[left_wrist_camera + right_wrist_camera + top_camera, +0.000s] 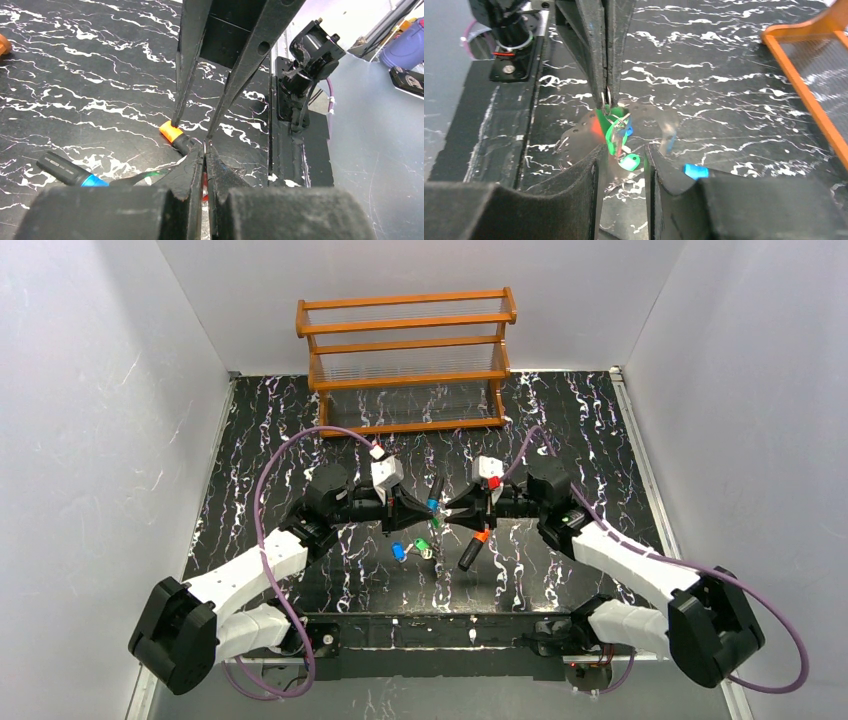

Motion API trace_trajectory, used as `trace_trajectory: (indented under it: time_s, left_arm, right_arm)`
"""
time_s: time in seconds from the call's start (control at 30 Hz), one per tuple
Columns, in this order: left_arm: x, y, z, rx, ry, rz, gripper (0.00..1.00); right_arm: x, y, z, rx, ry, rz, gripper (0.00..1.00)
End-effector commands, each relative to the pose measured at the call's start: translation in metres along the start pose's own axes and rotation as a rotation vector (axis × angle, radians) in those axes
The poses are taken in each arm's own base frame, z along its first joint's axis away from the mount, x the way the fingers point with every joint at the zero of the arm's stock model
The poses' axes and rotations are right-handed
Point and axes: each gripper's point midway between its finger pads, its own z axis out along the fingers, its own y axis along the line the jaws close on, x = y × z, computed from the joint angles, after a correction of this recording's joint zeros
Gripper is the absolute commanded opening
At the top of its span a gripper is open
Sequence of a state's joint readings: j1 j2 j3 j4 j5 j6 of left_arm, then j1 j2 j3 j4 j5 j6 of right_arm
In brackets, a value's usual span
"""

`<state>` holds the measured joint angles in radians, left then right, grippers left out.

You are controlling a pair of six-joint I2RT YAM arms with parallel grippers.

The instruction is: Remove the keys from the keyring

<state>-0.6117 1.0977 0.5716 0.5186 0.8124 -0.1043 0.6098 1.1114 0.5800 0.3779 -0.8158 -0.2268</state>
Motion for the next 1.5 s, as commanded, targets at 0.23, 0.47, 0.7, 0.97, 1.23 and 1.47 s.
trace_trajectory:
  time_s: [0.23,0.47,0.7,0.97,1.23,1.47]
  left_arm:
    - [-0.029,-0.015,-0.001,0.080,-0.044,0.077,0.00]
    - [-0.031,-0.018,-0.002,0.092,-0.048,0.082,0.00]
    - [-0.030,-0.017,-0.002,0.085,-0.049,0.082,0.00]
    - [-0.026,-0.009,-0.004,0.035,-0.026,0.102,0.08]
    - [-0.020,0.003,-0.015,-0.044,0.099,0.184,0.30]
    - [-0.029,0.000,-0.013,0.010,0.148,0.224,0.40]
  right_arm:
    - [-0.041,0.015,0.015,-0.213,-0.141,-0.056,0.37]
    - [-0.040,0.017,0.022,-0.242,-0.148,-0.041,0.36]
    - [-0.039,0.019,0.023,-0.255,-0.145,-0.028,0.23]
    - [-0.040,0.017,0.022,-0.242,-0.116,-0.021,0.01]
    - [-0.034,0.006,0.012,-0.154,0.037,-0.004,0.01]
    - [-0.037,0.005,0.001,-0.172,0.190,0.021,0.01]
